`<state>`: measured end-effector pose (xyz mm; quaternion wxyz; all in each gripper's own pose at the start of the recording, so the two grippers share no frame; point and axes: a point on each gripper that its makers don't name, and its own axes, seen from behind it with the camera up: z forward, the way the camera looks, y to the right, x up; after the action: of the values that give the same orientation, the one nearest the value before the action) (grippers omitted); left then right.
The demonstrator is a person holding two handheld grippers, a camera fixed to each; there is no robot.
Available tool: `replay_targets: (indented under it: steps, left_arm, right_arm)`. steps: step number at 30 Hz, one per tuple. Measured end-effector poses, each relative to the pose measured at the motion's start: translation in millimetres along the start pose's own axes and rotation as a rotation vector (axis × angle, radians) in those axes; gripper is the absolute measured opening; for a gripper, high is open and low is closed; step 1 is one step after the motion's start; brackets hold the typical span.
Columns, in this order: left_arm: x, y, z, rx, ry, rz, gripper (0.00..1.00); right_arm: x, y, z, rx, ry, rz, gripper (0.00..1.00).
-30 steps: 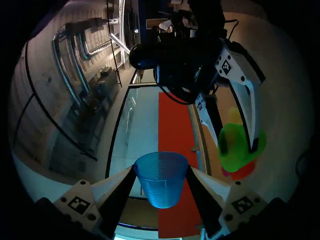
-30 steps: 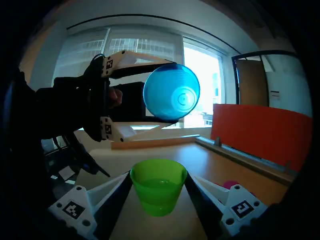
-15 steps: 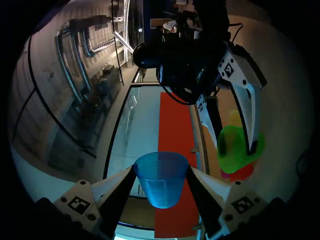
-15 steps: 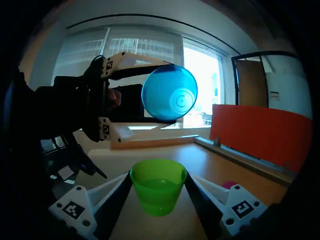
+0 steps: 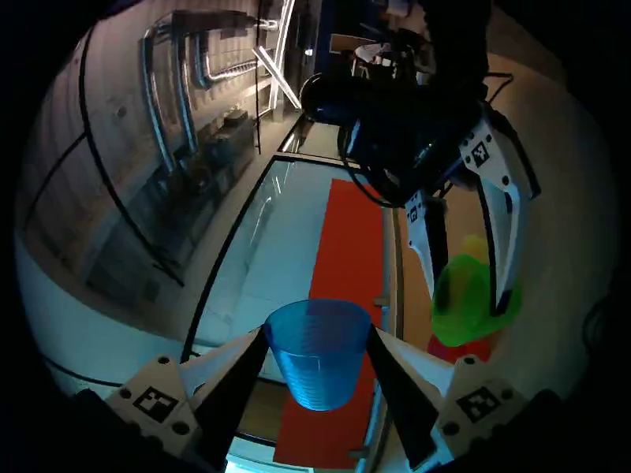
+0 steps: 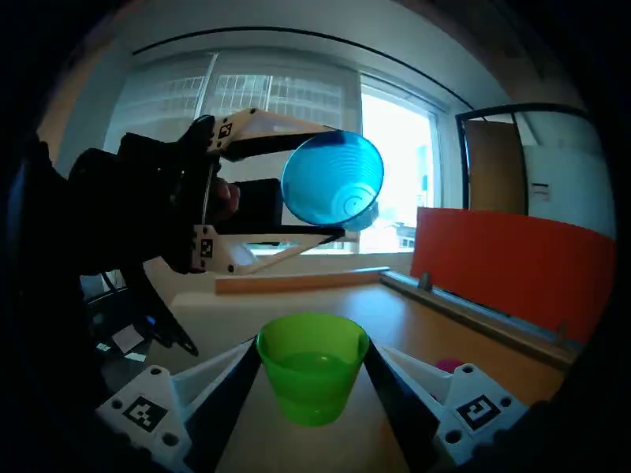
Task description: Pour water
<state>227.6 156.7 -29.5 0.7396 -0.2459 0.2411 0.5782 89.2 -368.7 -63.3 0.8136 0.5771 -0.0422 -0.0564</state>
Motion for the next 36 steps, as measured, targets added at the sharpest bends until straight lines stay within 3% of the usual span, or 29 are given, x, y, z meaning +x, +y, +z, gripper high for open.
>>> replay_targets:
  steps: [17,27,36]
  left_arm:
    - [-28,0.3,-5.6,0.009,-0.046,-0.424,0.86]
    - [-37,8.6,-11.0,-0.011,-0.073,-0.524,0.86]
    - [-54,14.5,-10.3,-0.011,-0.105,-0.719,0.86]
  right_arm:
    - [8,1,-2.3,-0.006,0.014,-0.011,0.92]
    - [12,0,-1.3,-0.009,0.022,-0.013,0.92]
    - [13,0,-1.7,-0.015,0.023,-0.017,0.92]
